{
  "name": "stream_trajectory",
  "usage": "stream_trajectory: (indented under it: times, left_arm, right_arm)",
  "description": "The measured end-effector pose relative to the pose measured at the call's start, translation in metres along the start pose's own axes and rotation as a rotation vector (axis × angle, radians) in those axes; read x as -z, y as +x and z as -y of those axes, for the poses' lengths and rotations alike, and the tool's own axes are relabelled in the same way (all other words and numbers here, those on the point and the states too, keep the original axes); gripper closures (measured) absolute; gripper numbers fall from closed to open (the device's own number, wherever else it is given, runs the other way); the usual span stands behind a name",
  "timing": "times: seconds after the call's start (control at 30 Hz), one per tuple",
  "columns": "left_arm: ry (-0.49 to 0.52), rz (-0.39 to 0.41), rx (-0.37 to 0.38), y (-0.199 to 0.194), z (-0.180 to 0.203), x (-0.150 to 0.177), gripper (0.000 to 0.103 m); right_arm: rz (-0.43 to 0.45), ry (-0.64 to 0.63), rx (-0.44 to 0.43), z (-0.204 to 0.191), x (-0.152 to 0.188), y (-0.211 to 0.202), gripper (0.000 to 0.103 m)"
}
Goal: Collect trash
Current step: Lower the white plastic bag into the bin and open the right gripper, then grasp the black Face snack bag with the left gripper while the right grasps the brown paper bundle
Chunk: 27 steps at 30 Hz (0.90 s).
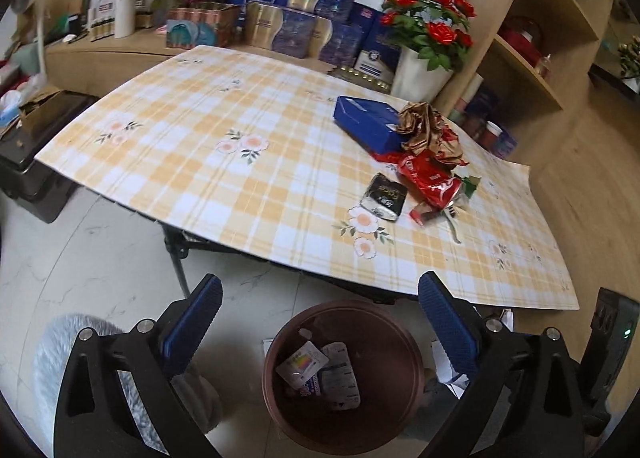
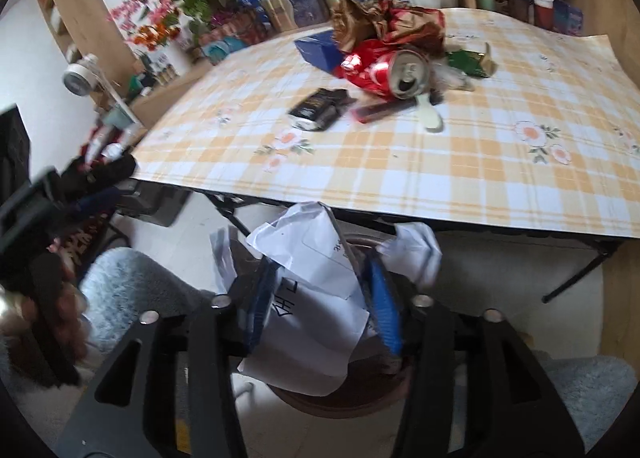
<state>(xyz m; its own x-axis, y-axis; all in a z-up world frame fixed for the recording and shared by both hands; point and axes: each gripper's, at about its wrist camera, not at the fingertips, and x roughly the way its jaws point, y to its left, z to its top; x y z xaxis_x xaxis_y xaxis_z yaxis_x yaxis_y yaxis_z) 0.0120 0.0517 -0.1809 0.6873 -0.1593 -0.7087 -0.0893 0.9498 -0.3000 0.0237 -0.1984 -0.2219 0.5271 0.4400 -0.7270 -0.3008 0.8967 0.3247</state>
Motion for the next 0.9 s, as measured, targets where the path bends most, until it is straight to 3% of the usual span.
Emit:
stream_trajectory:
  times: [0.03,0.07,0.2,0.37,0.5,0.77,0.9]
  left_arm:
    - [0.004,-0.003,-0.003,0.000,0.002,0.002,0.007]
    - [0.008,-0.006,-0.007,0.000,0.003,0.004,0.007]
    - [0.022,-0.006,-0.011,0.002,0.007,0.006,0.007]
    - [0.029,-0.018,-0.007,0.005,0.010,0.009,0.007]
    - [0.033,-0.037,-0.003,0.010,0.012,0.011,0.007]
    - [0.092,0.008,0.059,0.005,0.025,0.012,0.007]
    - [0.115,-0.004,0.064,0.009,0.031,0.010,0.007]
  right_arm:
    - [0.023,0.005,-0.008,0.000,-0.001,-0.003,0.028]
    - [0.042,0.005,0.001,-0.001,-0.002,-0.005,0.018]
    - [0.103,-0.004,0.055,0.000,-0.010,-0.015,0.006]
    - [0.100,0.030,0.132,0.014,-0.014,-0.020,0.006]
    - [0.168,0.016,0.188,0.021,-0.012,-0.030,0.006]
    - [0.100,0.102,0.200,0.044,-0.015,-0.022,0.006]
    - [0.062,0.094,0.256,0.046,-0.014,-0.014,0.006]
